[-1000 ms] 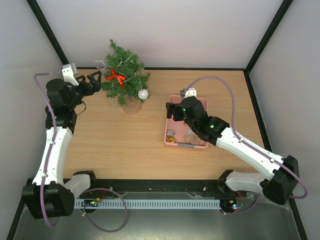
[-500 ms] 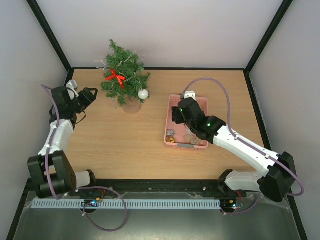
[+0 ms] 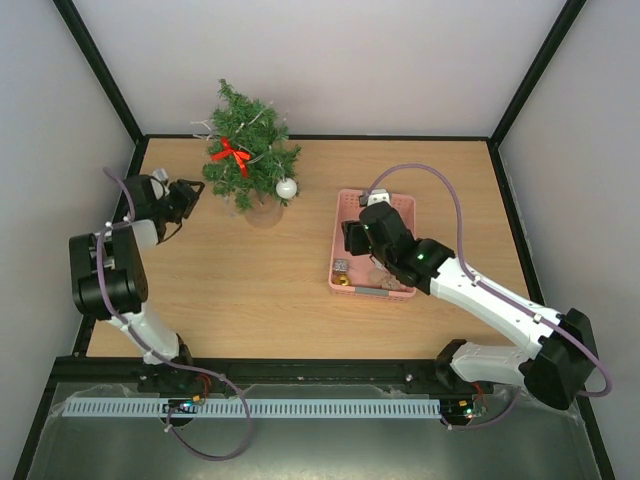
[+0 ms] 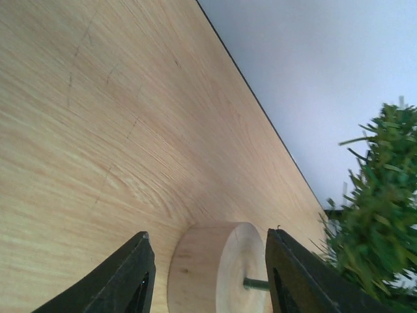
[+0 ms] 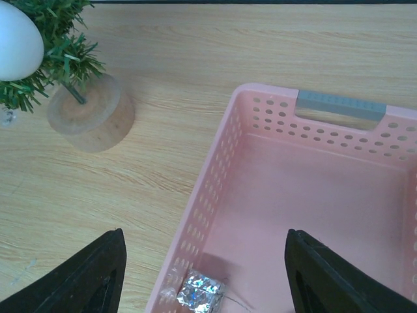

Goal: Decorate the small christmas tree
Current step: Adjust the Christmas tree at the center of the board, then pick up the decoration item from the storage box.

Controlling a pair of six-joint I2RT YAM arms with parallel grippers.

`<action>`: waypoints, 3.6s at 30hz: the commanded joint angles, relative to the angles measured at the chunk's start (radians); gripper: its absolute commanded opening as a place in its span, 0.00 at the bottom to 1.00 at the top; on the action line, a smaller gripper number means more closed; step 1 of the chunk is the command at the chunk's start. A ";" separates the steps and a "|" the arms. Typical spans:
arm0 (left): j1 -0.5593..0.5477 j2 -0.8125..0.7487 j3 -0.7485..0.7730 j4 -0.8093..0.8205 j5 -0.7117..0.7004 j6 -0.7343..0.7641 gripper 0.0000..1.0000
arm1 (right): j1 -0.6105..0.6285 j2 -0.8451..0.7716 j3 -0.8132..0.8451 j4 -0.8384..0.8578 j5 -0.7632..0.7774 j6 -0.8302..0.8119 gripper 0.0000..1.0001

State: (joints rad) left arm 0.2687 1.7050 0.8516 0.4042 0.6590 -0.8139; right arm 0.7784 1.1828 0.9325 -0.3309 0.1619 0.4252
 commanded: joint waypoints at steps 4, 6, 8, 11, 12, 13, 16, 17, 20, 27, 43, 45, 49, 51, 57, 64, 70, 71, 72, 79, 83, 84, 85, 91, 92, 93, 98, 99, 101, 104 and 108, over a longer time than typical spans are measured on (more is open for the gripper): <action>-0.021 0.172 0.091 0.133 0.069 -0.077 0.38 | -0.004 -0.016 -0.015 0.015 0.015 0.011 0.63; -0.039 0.211 0.099 0.164 0.077 -0.095 0.36 | -0.004 -0.014 -0.012 0.021 0.010 0.012 0.62; -0.057 0.242 0.104 0.188 0.079 -0.108 0.35 | -0.005 -0.013 -0.010 0.025 0.003 0.013 0.62; -0.085 0.299 0.123 0.213 0.094 -0.122 0.33 | -0.004 -0.015 -0.009 0.030 -0.003 0.014 0.61; -0.093 0.314 0.128 0.228 0.103 -0.130 0.32 | -0.004 -0.017 -0.008 0.031 -0.005 0.015 0.60; -0.100 0.326 0.130 0.241 0.109 -0.138 0.32 | -0.004 -0.017 -0.009 0.032 -0.006 0.016 0.60; -0.125 0.355 0.141 0.256 0.117 -0.146 0.32 | -0.004 -0.017 -0.011 0.028 -0.016 0.018 0.60; -0.131 0.362 0.145 0.261 0.122 -0.150 0.32 | -0.005 -0.018 -0.011 0.026 -0.020 0.019 0.60; -0.150 0.384 0.144 0.286 0.135 -0.176 0.31 | -0.004 -0.026 -0.012 0.024 -0.023 0.020 0.58; -0.168 0.385 0.077 0.337 0.141 -0.220 0.30 | -0.004 -0.034 -0.014 0.027 -0.035 0.021 0.58; -0.229 0.302 -0.051 0.331 0.158 -0.201 0.26 | -0.004 -0.062 -0.025 0.012 -0.072 0.023 0.59; -0.245 0.294 -0.061 0.337 0.157 -0.207 0.27 | -0.004 -0.066 -0.027 0.009 -0.071 0.022 0.60; -0.280 0.279 -0.083 0.369 0.147 -0.246 0.26 | -0.004 -0.071 -0.028 0.002 -0.077 0.024 0.60; -0.297 0.264 -0.090 0.376 0.140 -0.258 0.26 | -0.005 -0.073 -0.030 0.000 -0.080 0.027 0.60; -0.354 0.226 -0.101 0.366 0.111 -0.264 0.26 | -0.005 -0.085 -0.044 -0.004 -0.076 0.038 0.61; -0.365 0.193 -0.165 0.411 0.089 -0.289 0.26 | -0.004 -0.100 -0.061 -0.008 -0.076 0.063 0.62; -0.357 0.086 -0.203 0.270 0.018 -0.196 0.29 | -0.004 -0.053 -0.057 -0.031 -0.043 0.093 0.60; -0.353 0.059 -0.209 0.235 -0.004 -0.177 0.30 | -0.004 -0.041 -0.056 -0.037 -0.040 0.096 0.58; -0.345 0.030 -0.216 0.200 -0.030 -0.163 0.30 | -0.004 -0.027 -0.054 -0.042 -0.037 0.100 0.57; -0.264 -0.206 -0.247 -0.015 -0.176 -0.078 0.51 | -0.036 0.114 -0.019 -0.085 -0.065 0.090 0.57; -0.230 -0.336 -0.246 -0.124 -0.224 -0.033 0.66 | -0.051 0.185 -0.014 -0.074 -0.134 0.091 0.60; -0.223 -0.366 -0.242 -0.152 -0.228 -0.023 0.69 | -0.053 0.202 -0.019 -0.061 -0.154 0.096 0.60; -0.215 -0.392 -0.237 -0.185 -0.226 -0.011 0.71 | -0.055 0.220 -0.023 -0.047 -0.188 0.102 0.60; -0.206 -0.524 -0.162 -0.391 -0.178 0.166 0.87 | -0.056 0.303 -0.033 0.002 -0.263 0.123 0.62; -0.206 -0.543 -0.154 -0.406 -0.161 0.186 0.89 | -0.057 0.313 -0.036 0.006 -0.262 0.124 0.62; -0.206 -0.566 -0.150 -0.418 -0.150 0.201 0.91 | -0.057 0.322 -0.038 0.005 -0.257 0.123 0.62; -0.208 -0.643 -0.131 -0.467 -0.136 0.282 0.99 | -0.064 0.385 -0.035 -0.024 -0.205 0.096 0.60; -0.207 -0.646 -0.118 -0.487 -0.138 0.302 0.99 | -0.066 0.393 -0.034 -0.030 -0.198 0.091 0.60; -0.207 -0.645 -0.092 -0.525 -0.143 0.337 1.00 | -0.073 0.400 -0.042 -0.032 -0.186 0.085 0.59; -0.209 -0.646 -0.072 -0.558 -0.150 0.374 0.99 | -0.096 0.402 -0.054 -0.036 -0.152 0.080 0.57; -0.210 -0.654 -0.090 -0.559 -0.173 0.392 0.99 | -0.130 0.381 -0.057 -0.056 -0.063 0.073 0.54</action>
State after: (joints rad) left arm 0.0574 1.0664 0.7540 -0.1036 0.4980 -0.4801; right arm 0.6819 1.5829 0.8883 -0.3462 -0.0231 0.5129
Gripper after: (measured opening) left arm 0.994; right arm 0.549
